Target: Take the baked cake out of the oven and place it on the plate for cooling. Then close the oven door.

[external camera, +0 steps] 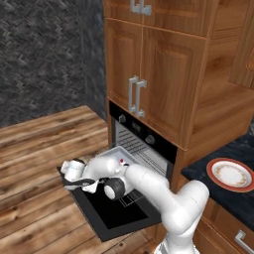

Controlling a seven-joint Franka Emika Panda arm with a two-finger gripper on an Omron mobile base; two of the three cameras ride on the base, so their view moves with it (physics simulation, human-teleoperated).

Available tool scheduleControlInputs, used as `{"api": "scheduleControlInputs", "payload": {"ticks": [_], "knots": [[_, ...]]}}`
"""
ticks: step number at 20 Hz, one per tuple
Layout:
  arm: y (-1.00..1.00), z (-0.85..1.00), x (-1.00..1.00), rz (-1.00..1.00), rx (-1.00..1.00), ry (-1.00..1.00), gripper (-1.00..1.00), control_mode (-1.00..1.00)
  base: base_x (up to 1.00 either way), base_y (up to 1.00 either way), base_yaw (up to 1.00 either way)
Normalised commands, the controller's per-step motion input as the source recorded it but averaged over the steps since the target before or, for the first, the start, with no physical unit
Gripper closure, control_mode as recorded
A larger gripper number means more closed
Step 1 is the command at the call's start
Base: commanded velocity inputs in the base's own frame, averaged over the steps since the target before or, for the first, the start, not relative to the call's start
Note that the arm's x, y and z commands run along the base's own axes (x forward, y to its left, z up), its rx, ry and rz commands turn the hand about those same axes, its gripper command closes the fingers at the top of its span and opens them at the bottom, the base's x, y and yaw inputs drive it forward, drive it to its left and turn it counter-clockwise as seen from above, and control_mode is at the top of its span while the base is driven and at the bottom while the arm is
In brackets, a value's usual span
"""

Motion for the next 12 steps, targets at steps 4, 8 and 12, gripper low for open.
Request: {"api": "scheduleControlInputs", "payload": {"ticks": [4, 8, 12], "knots": [[1.0, -1.0, -0.26, 0.04, -0.04, 0.61, 1.0, -1.0, 0.0, 0.0, 0.0], [0.97, -1.0, -0.35, 0.04, -0.01, 0.6, 1.0, -1.0, 0.0, 0.0, 0.0], [0.58, -0.31, -0.55, 0.01, 0.06, 0.28, 1.0, -1.0, 0.0, 0.0, 0.0]]}}
